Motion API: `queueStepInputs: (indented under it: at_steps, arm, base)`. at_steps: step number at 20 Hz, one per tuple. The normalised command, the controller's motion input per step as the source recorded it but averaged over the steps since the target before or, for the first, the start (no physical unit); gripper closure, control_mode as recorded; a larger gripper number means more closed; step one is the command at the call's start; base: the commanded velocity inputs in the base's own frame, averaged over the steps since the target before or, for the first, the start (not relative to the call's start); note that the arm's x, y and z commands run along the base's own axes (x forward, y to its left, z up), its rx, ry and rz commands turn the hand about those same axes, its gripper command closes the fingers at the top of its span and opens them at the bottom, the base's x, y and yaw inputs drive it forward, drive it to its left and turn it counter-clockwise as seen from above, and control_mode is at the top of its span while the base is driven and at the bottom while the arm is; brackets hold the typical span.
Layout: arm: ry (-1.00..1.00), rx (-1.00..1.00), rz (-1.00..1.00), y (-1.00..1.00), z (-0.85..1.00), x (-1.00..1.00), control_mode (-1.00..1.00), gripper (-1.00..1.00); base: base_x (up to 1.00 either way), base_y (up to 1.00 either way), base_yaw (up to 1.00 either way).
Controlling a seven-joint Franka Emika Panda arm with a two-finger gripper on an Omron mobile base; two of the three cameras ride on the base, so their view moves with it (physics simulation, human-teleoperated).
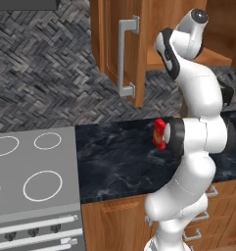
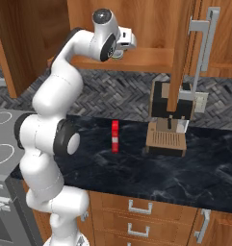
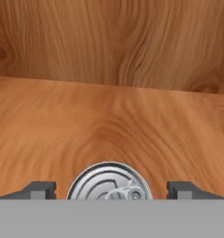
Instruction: Restock the canned food cabinet by taking the new fresh canned food from the counter and placing it in the cabinet. Then, take the old canned food from the cabinet and place it on the counter.
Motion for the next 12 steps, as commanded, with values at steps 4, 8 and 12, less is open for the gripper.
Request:
queueStepInputs:
  at_steps: [4,8,12]
  arm:
    - [-0.29,0.0,0.0,0.0,0.0,-0.19,-1.0,-1.0]
    - [-0.31,0.0,0.0,0.24,0.0,-0.78,-1.0,-1.0]
    - [-0.14,0.01,0.07,0.89,0.09,-0.99,-1.0,-1.0]
  base:
    - [0.0,0.0,0.0]
    - [0.0,0.0,0.0]
    - [0.0,0.0,0.0]
